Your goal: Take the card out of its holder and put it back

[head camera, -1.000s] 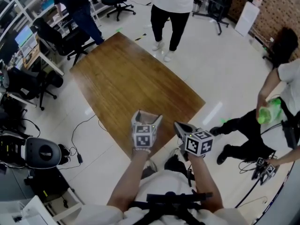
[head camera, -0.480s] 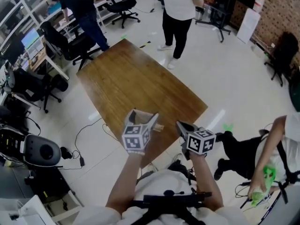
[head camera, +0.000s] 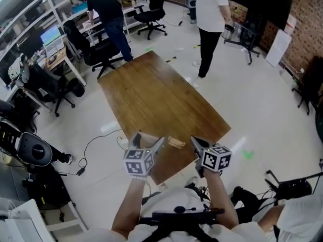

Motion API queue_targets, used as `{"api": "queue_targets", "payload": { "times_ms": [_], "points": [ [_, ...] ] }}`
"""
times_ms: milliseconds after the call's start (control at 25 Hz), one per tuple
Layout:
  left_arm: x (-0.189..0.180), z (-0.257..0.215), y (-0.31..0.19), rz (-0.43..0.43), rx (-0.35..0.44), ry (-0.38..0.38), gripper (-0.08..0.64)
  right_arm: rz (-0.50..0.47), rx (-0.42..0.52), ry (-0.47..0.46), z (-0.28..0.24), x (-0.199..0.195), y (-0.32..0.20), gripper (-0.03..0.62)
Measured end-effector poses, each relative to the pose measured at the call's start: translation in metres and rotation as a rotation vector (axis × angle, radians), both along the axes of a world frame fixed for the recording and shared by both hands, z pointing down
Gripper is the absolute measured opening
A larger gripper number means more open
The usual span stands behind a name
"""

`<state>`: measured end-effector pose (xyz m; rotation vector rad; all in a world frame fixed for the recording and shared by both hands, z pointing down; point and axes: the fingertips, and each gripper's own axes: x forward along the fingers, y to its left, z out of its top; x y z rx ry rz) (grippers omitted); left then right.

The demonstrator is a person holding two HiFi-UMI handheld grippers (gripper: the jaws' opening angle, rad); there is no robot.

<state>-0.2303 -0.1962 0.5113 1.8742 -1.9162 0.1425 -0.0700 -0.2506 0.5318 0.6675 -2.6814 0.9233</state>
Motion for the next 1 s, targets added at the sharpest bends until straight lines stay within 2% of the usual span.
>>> {"api": "queue_targets", "payload": {
  "times_ms": [160, 360, 760, 1000],
  "points": [
    [-0.012, 0.009, 0.029, -0.036, -0.006, 0.009, 0.466, -0.041, 0.014, 0.001, -0.003, -0.013, 0.018, 0.006],
    [-0.014, 0.021, 0.052, -0.039, -0.021, 0.031, 0.466, -0.043, 0.013, 0.010, -0.004, -0.017, 0.032, 0.006],
    [-0.002, 0.035, 0.066, 0.040, -0.029, 0.093, 0.466, 0.030, -0.028, 0.020, 0.007, -0.003, 0.059, 0.006],
    [0.013, 0.044, 0.062, 0.095, -0.080, 0.058, 0.465, 0.079, -0.041, 0.016, 0.008, 0.013, 0.064, 0.006]
  ]
}}
